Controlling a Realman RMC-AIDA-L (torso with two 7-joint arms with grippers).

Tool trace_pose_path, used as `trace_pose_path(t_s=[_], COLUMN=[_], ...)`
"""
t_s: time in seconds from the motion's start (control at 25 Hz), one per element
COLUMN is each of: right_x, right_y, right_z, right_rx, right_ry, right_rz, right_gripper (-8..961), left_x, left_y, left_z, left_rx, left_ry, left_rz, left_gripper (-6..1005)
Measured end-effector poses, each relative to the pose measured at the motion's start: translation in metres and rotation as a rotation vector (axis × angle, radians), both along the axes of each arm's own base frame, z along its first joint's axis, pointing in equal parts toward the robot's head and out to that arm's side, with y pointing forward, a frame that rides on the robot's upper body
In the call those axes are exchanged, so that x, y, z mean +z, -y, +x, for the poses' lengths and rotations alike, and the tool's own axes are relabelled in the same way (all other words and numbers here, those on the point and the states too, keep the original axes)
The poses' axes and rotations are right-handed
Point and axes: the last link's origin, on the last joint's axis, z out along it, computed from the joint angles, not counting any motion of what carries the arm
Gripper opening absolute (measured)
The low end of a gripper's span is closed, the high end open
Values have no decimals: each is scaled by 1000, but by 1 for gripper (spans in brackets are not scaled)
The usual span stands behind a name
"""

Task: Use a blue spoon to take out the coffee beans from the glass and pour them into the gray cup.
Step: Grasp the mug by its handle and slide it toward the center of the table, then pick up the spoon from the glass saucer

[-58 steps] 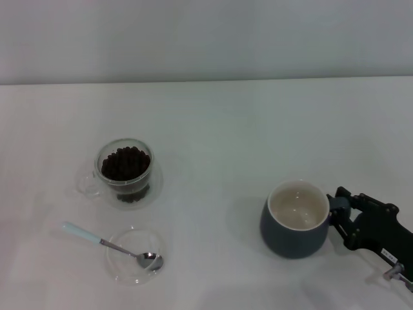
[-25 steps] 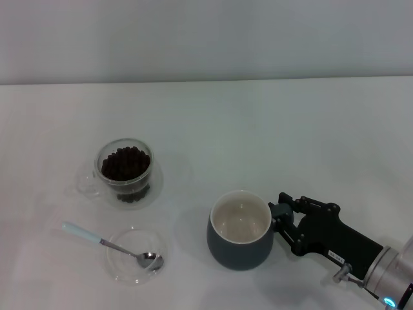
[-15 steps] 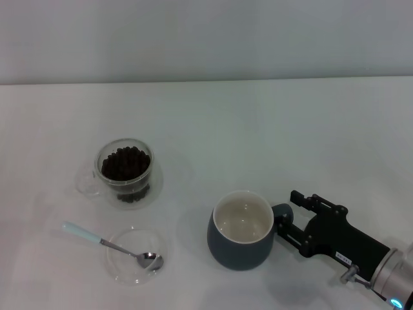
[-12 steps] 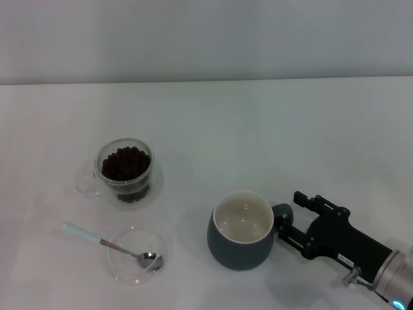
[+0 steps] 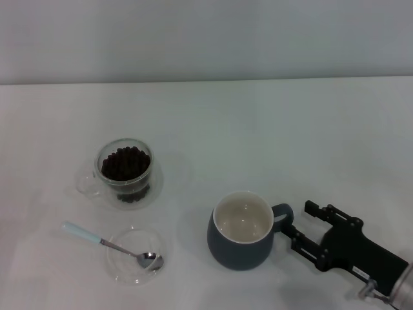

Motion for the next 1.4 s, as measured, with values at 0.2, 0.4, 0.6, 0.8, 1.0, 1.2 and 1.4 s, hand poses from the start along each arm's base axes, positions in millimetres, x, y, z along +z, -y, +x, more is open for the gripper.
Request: trace_pose_path(t_s=[0.2,0.4,0.6,0.8,1.0,1.2,1.4], right_x=[14,27,43,54,59,60,59], right_y=[17,31,36,32,23,18,5], right_z=[8,18,20,20,20,19,19], right_rx=[21,13,13,13,1,-1,-11], right_ry=[-43,-69,-107,-131,-136,-135,-121], right_rz=[12,26,100,176,218,223,222], right_gripper=[674,672,671,669,667,666,664], left_x=[1,1,0,-6,-16,-25,-43], left_y=[-2,-4,-7,-7,-1,11,21], left_z=[-1,-2,1,3,9,21,24], left_rx=[9,14,5,6,-17,-87,-58], left_ry=[-5,-9,-14,-2,72,261,481], left_rz=[-2,-3,-2,-6,-12,-26,-70], left_gripper=[877,876,876,877,877,877,877])
